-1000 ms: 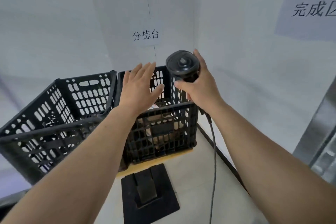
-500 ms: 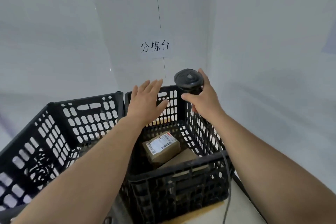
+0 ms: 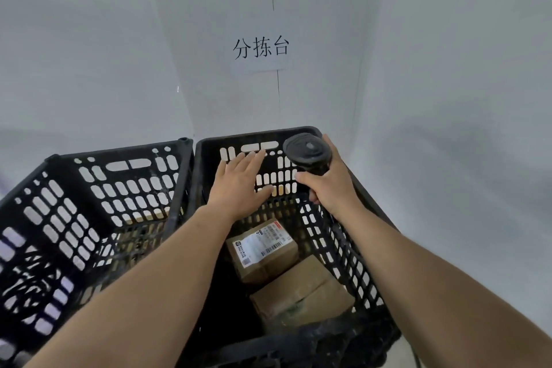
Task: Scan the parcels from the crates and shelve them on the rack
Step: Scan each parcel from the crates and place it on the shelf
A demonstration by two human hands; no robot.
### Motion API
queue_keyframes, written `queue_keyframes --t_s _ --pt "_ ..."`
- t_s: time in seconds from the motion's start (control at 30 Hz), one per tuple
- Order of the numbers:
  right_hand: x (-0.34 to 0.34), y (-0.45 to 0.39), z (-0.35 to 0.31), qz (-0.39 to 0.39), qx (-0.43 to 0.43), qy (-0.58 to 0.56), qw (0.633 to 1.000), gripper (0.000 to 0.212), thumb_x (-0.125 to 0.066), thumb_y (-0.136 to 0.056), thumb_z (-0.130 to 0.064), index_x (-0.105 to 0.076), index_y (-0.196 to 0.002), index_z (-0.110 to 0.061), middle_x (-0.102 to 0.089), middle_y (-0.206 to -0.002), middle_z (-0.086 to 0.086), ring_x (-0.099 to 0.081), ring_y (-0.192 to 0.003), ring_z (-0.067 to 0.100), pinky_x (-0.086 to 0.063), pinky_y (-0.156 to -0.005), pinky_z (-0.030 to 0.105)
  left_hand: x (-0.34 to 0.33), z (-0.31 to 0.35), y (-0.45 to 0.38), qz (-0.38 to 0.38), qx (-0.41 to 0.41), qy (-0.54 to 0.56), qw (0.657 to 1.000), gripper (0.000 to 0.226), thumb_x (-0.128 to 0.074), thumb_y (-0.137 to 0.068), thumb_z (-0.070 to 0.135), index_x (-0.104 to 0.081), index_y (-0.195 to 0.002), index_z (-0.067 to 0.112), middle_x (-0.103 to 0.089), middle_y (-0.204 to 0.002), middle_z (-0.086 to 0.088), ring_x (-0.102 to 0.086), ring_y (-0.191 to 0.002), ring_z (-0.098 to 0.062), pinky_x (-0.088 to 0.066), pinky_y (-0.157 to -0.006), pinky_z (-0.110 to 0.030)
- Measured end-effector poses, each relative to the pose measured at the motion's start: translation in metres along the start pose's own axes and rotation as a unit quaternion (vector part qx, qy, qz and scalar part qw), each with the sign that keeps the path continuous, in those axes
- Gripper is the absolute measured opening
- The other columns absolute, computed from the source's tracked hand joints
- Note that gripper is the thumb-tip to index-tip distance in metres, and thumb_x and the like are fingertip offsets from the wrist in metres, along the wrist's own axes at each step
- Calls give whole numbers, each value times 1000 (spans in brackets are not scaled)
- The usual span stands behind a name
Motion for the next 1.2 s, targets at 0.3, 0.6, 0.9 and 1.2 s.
queue_keyframes --t_s 0.3,0.6,0.9,1.2 --pt "-2 -30 27 -18 -19 -36 999 98 -74 -83 -15 -12 -155 -42 -54 -136 15 -56 -45 7 -50 -50 23 -76 -7 -10 -124 17 21 992 91 -52 -87 64 -2 -154 31 -11 -162 3 -7 -149 -18 -1 -120 -45" --pt "-3 -34 39 -42 -25 -66 997 102 -75 -81 -13 -10 -154 -43 -54 -135 16 -56 -47 8 -54 -53 24 -139 -25 8 -314 91 -3 945 110 -61 -81 64 9 -154 21 1 -163 -4 -5 -149 -25 -10 -120 -46" --pt "-4 -29 34 -43 -10 -52 998 99 -74 -83 -10 -13 -156 -37 -51 -139 11 -58 -46 5 -53 -50 22 -151 -35 15 -331 142 -10 933 121 -71 -68 68 0 -155 20 -20 -155 -9 -23 -141 -30 -31 -112 -44" --pt "-6 -24 30 -48 -5 -31 998 98 -73 -84 -10 -12 -157 -35 -49 -140 9 -55 -44 6 -55 -51 22 -125 -31 21 -228 125 29 965 78 -79 -70 50 -42 -131 19 -46 -125 0 -44 -116 -17 -44 -99 -36"
Point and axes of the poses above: each hand's wrist, its own y-axis away from the middle knuckle, its own x-axis out of the back of the hand, z = x × y, the point moved 3 cm from there along -y, towards the middle knuckle
